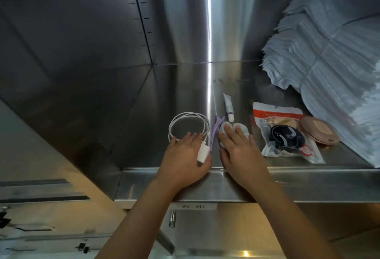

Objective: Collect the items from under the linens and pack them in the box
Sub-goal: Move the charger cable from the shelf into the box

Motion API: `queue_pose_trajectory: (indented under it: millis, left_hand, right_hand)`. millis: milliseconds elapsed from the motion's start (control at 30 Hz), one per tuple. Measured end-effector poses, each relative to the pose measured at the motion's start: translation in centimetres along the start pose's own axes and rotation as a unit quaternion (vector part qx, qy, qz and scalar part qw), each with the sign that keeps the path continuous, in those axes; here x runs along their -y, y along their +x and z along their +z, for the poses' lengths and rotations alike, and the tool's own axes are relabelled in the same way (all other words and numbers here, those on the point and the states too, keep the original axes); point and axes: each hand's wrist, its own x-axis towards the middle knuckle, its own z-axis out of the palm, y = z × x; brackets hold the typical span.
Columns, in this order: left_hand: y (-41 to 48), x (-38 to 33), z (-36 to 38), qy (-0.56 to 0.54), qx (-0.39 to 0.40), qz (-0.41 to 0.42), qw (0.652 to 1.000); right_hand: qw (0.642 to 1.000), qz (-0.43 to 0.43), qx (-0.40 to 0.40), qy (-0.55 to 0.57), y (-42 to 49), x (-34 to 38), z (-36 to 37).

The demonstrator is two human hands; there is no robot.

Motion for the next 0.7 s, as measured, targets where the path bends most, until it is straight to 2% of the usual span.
queue_pose_trajectory:
  millis: [267, 533, 700]
  left_hand:
    - [-3.4, -1.2, -0.3, 0.022, 0.000, -0.035, 0.999]
    - [-4.9, -2.5, -0.2, 0.003, -0.061, -0.038, 0.997]
    - [-4.0, -2.3, -0.4, 0.023, -0.017, -0.071, 0.997]
  right_hand:
    - [0.999, -0.034, -0.010, 0.025, -3.0, 1.0, 0.1]
    - [0.989, -0.072, -0.119, 0.046, -4.0, 1.6, 0.1]
    - [0.995, -0.069, -0.067, 0.038, -2.5, 0.7, 0.2]
